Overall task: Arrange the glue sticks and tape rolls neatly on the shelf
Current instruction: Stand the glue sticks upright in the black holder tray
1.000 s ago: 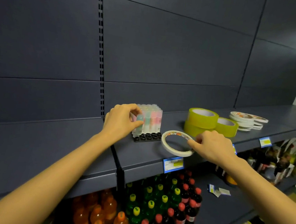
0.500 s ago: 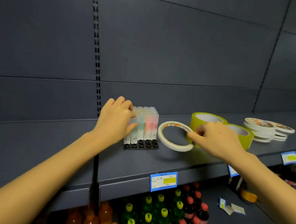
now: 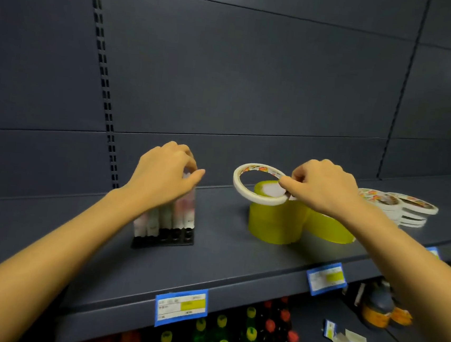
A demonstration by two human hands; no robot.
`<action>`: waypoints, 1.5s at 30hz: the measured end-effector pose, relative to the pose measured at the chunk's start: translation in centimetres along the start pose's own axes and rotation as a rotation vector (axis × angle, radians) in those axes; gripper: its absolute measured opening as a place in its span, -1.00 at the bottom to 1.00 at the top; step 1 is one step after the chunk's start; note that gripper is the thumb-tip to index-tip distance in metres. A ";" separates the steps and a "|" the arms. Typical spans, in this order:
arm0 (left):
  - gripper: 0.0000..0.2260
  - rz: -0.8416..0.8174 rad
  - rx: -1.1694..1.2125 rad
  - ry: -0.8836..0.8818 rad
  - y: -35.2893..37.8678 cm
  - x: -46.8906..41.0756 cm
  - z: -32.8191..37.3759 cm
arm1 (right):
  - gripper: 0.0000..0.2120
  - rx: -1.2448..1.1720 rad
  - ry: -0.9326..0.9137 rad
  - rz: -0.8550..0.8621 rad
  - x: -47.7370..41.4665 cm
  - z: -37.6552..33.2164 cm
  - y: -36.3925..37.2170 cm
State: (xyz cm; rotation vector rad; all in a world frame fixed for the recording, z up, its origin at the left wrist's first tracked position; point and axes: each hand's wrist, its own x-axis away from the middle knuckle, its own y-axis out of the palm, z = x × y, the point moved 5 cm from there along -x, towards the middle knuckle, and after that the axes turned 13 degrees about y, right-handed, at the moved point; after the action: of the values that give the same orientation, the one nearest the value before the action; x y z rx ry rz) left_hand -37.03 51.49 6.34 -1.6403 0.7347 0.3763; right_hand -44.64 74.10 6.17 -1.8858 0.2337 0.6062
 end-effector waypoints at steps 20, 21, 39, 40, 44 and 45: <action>-0.75 0.082 0.067 -0.190 5.5 -11.7 16.0 | -0.60 0.125 0.045 -0.150 -10.5 25.6 -0.3; -0.75 0.070 0.054 -0.206 5.6 -11.4 16.4 | -0.60 0.117 0.035 -0.177 -10.8 25.9 0.3; -0.81 -0.027 -0.238 -0.574 -2.5 4.0 13.7 | -0.79 -0.306 -0.626 0.010 -3.1 5.7 -0.4; -0.80 -0.036 -0.264 -0.597 -3.6 5.6 13.3 | -0.80 -0.331 -0.676 -0.020 -1.6 3.5 -0.4; -0.77 -0.059 -0.336 -0.695 -8.3 12.7 11.2 | -0.83 -0.414 -0.843 -0.114 4.5 -4.7 -0.3; -0.77 -0.067 -0.353 -0.716 -9.4 14.5 10.6 | -0.82 -0.427 -0.864 -0.124 5.9 -6.6 -0.2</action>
State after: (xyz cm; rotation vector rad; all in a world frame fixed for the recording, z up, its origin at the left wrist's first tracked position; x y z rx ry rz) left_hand -18.47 58.66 2.33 -1.6813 0.0712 1.0214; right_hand -37.62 68.85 5.15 -1.8280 -0.6091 1.3922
